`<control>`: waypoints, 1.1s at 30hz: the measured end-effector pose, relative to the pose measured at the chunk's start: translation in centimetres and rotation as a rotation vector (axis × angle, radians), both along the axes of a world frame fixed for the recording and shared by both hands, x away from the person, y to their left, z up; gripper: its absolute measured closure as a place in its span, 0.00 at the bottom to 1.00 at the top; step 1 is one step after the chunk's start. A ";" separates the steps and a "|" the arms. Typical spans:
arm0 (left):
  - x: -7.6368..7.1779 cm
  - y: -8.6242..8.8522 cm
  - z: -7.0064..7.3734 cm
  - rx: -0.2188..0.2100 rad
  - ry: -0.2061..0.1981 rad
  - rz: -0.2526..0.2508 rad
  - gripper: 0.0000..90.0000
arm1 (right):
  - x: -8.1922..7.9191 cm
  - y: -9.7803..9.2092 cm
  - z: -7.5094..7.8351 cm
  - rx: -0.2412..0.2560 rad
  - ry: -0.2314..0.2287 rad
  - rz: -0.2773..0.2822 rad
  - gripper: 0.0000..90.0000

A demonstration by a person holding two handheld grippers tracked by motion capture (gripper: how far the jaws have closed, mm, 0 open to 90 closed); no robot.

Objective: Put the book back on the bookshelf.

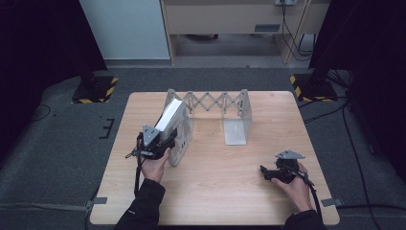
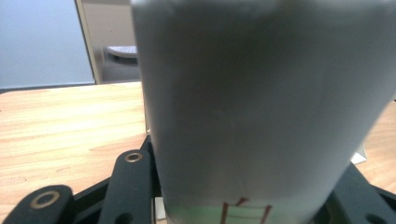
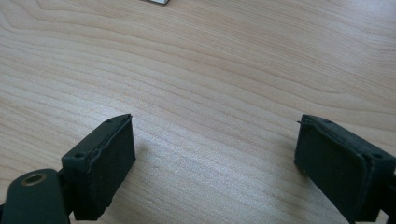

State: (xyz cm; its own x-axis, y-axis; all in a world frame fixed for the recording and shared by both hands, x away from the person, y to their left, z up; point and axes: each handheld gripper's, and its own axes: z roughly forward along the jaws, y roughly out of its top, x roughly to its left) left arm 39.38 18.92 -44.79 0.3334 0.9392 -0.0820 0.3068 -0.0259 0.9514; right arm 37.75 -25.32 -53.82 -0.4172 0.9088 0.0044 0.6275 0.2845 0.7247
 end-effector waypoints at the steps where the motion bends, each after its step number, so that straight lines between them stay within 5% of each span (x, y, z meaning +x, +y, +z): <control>1: 0.0 0.0 0.0 0.000 0.000 0.000 0.58 | 0.0 0.0 0.0 0.000 0.000 0.000 0.14; 14: 1.6 -0.8 -0.5 0.009 -0.044 0.053 0.57 | 0.0 0.0 0.0 0.000 0.000 0.000 0.14; 22: 2.8 -0.9 -0.9 -0.021 -0.067 0.068 0.57 | 0.0 0.0 0.0 0.000 0.000 0.000 0.14; 33: 1.7 -0.1 -1.5 -0.046 -0.029 0.008 0.50 | 0.0 0.0 0.0 0.000 0.001 0.001 0.14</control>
State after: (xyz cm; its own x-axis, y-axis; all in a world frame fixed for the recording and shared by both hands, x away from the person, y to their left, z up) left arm 41.10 18.83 -46.28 0.3291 0.9372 -0.1154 0.2793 0.0201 0.9600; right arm 37.75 -25.33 -53.82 -0.4178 0.9085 0.0051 0.6281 0.2848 0.7242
